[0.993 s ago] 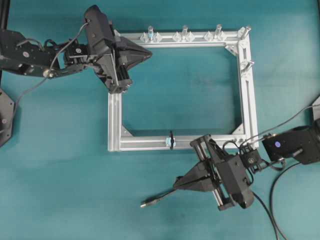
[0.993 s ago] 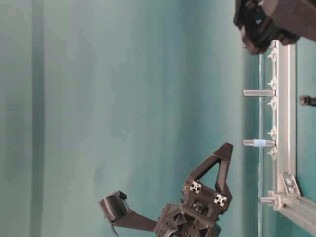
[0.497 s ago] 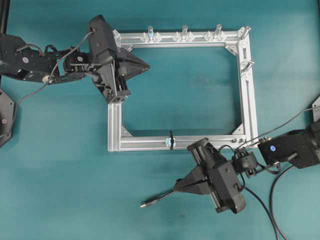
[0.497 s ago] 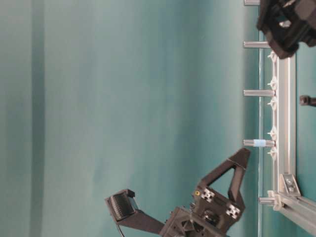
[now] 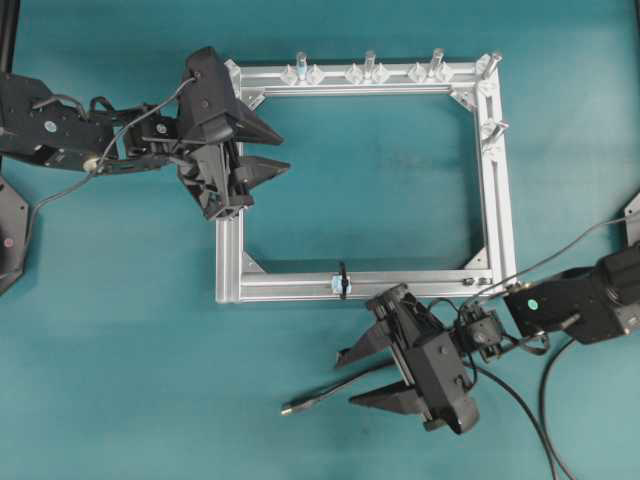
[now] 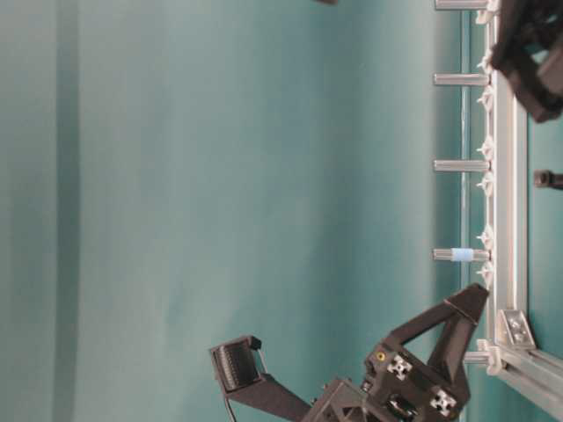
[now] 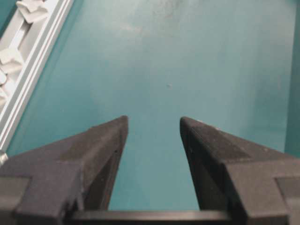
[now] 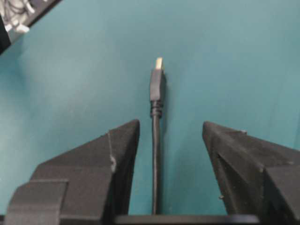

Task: Insert the wire through the string loop located in the center.
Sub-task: 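Lower the right gripper onto the black cable behind its plug and close, then lift the cable with the right gripper and carry it toward the frame's bottom-right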

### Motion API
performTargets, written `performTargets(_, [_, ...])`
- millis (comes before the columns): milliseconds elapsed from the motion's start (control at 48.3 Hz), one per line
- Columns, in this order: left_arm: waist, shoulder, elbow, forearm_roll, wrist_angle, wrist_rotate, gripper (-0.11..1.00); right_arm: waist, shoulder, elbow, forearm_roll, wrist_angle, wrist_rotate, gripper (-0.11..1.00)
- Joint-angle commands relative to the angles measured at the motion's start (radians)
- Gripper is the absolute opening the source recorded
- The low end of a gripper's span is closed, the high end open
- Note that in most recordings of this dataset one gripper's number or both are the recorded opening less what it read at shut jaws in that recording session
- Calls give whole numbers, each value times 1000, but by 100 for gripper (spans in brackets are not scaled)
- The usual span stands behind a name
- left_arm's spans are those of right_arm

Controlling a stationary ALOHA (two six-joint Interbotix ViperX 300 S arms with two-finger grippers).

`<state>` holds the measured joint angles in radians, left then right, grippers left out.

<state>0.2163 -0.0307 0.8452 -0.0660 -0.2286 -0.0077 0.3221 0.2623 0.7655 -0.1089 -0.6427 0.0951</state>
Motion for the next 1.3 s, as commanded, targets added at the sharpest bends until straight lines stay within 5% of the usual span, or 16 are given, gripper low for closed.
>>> performTargets(0, [-3,-26,-3,3,9,-3,55,5,-5,-17,-2,-5,0,59])
performTargets(497, [-8,-26,18,3,29,-8,55,5,77,-17,-2,-5,2,57])
performTargets(828, [-8,-26,18,3,31,-8,55,6,107,-18,0,55,3,8])
performTargets(1283, [-8,-26,18,3,31,-6,55,5,107,-26,-2,109,5,8])
